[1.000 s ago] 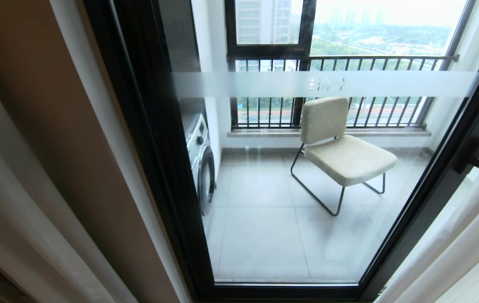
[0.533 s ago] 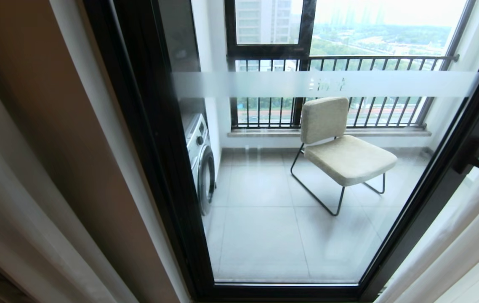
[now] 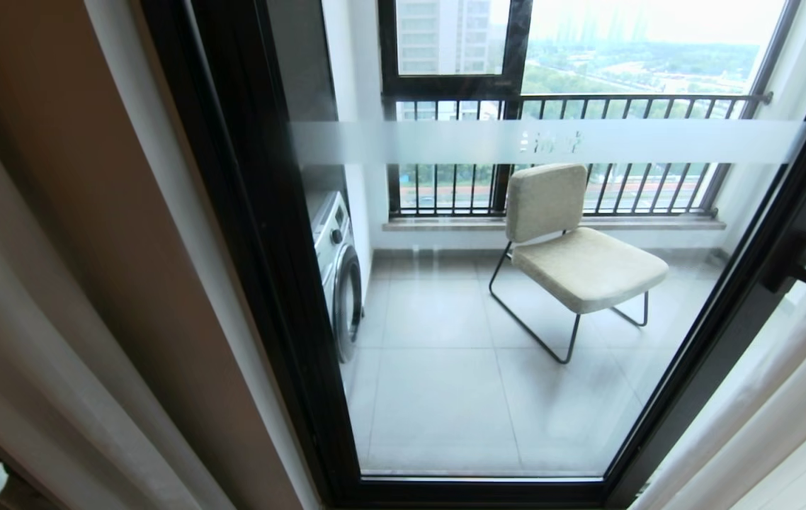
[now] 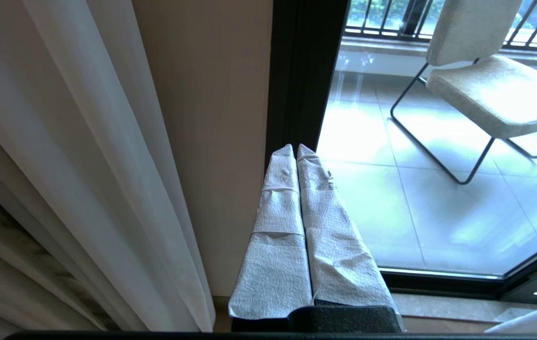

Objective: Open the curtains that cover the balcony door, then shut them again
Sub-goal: Pull the inner curtains open on both sides

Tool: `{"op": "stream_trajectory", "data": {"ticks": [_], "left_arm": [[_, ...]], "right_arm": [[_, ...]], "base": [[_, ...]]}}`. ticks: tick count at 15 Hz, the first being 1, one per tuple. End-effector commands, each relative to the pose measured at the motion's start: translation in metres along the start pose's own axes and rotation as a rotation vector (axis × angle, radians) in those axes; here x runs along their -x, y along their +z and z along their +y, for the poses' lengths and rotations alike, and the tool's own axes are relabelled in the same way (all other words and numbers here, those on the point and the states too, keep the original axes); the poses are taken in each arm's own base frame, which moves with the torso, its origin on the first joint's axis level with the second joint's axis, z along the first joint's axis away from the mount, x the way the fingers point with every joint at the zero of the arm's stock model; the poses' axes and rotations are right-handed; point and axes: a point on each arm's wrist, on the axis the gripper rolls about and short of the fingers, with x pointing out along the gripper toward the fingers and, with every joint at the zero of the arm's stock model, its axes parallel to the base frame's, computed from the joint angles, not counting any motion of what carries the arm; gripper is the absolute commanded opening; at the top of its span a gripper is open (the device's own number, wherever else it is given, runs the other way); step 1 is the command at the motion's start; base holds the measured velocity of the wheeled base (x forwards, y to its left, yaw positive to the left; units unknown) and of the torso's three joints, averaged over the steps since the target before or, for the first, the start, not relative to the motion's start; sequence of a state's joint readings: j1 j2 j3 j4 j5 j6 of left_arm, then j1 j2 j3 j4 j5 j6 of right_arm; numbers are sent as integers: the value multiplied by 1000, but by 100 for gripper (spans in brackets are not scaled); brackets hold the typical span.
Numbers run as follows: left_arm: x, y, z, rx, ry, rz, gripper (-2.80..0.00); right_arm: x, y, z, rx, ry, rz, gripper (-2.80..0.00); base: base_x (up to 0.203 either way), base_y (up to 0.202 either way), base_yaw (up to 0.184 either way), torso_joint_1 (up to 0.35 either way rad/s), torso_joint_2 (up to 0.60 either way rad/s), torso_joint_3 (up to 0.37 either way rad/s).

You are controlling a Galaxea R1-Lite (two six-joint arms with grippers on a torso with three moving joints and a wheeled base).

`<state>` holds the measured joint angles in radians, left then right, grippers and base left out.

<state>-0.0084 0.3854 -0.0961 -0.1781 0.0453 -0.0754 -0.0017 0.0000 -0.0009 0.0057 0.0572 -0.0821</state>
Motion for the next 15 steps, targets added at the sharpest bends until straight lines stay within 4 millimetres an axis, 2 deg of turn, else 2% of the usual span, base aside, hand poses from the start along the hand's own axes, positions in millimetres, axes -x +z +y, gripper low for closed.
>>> {"op": "stream_trajectory", "data": {"ticks": [1, 6, 15], "left_arm": [[11, -24, 2, -4, -18, -57, -280], [27, -48, 5, -5, -7, -85, -280], [30, -51, 5, -2, -6, -122, -280]], "right_arm": [[0, 0, 0, 1, 1, 1, -280], [0, 0, 0, 1, 1, 0, -280], [0, 0, 0, 1, 1, 0, -280]], "base": [[0, 0, 0, 0, 0, 0], [0, 0, 0, 0, 0, 0], [0, 0, 0, 0, 0, 0]]}}
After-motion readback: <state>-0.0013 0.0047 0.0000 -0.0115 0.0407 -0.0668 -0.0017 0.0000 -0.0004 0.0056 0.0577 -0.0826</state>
